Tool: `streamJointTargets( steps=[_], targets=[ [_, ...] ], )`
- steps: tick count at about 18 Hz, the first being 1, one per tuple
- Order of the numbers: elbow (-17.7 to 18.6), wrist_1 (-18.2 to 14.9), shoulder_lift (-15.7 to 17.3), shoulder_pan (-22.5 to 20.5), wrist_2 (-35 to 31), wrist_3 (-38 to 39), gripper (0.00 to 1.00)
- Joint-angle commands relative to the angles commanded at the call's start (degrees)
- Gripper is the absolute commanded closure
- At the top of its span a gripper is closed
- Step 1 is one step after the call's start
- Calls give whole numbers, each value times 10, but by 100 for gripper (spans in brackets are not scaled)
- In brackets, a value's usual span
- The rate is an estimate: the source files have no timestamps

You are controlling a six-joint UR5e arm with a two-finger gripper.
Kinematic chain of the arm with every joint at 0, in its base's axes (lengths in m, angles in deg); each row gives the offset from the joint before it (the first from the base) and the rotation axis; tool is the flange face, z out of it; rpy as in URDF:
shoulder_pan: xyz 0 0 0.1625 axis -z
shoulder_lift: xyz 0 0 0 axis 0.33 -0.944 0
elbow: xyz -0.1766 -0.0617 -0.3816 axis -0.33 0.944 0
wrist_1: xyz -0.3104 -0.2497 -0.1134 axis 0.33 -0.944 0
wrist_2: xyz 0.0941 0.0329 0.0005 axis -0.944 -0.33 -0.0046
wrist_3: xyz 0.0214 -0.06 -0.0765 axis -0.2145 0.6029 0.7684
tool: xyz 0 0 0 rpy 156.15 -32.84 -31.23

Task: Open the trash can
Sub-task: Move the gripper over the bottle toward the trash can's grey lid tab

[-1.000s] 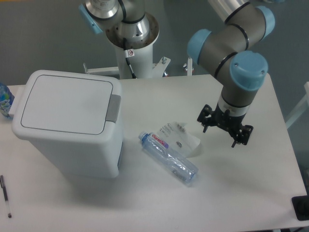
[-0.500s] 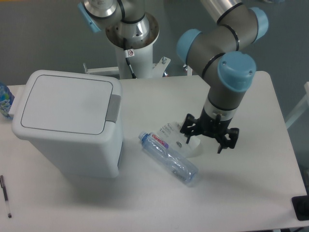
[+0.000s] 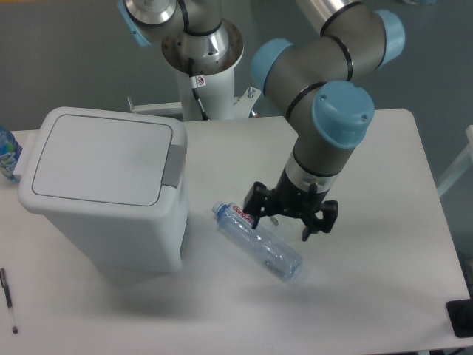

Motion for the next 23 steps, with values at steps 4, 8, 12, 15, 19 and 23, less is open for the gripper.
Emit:
streamJointTargets(
  steps=[4, 8, 12, 15, 19, 23],
  targets=[
    [-4, -49, 18, 0, 11, -1, 0],
    [-28, -101, 33, 2, 38, 0, 0],
    [-45, -135, 40, 13, 58, 1, 0],
    [-47, -140, 42, 14, 62, 9, 0],
    [-44, -162, 54, 24, 62, 10, 0],
    [-41, -163, 54, 29, 62, 26, 0]
  ],
)
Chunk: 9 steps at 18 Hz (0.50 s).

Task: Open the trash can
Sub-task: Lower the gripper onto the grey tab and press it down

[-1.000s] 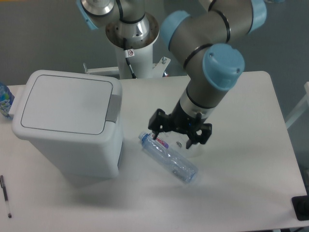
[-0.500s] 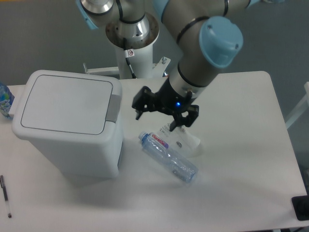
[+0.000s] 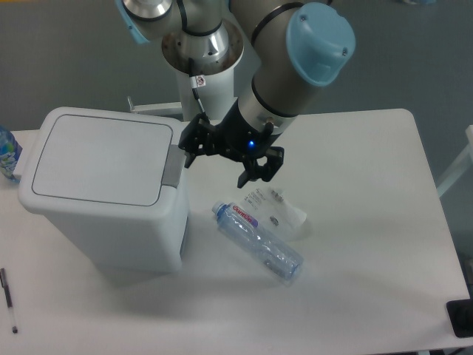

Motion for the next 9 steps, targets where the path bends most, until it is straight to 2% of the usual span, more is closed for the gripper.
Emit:
streamJointTargets(
  steps=[9],
  targets=[
    [4, 2, -4, 2, -1, 6, 0]
  ],
)
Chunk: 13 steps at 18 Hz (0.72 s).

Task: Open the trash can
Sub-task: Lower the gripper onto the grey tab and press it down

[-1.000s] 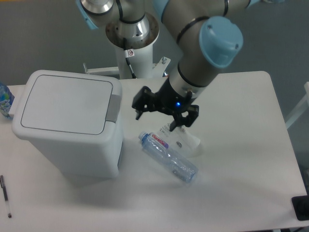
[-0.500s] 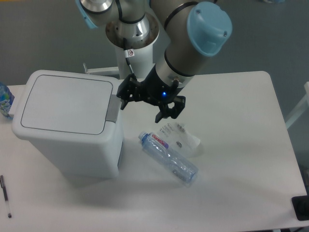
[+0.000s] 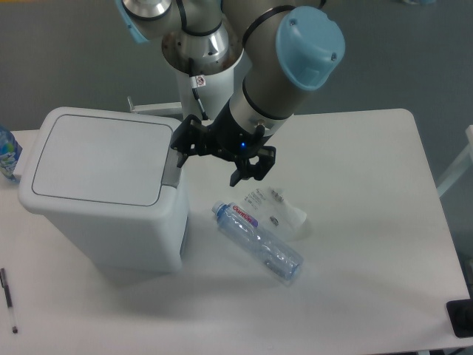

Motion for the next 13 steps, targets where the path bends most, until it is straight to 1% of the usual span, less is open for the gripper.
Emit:
streamJointTargets(
  steps=[6, 9, 13],
  targets=[
    [6, 0, 3, 2, -3, 2, 0],
    [15, 1, 3, 2, -3, 11, 0],
    [15, 3, 2, 3, -2, 13, 0]
  ],
)
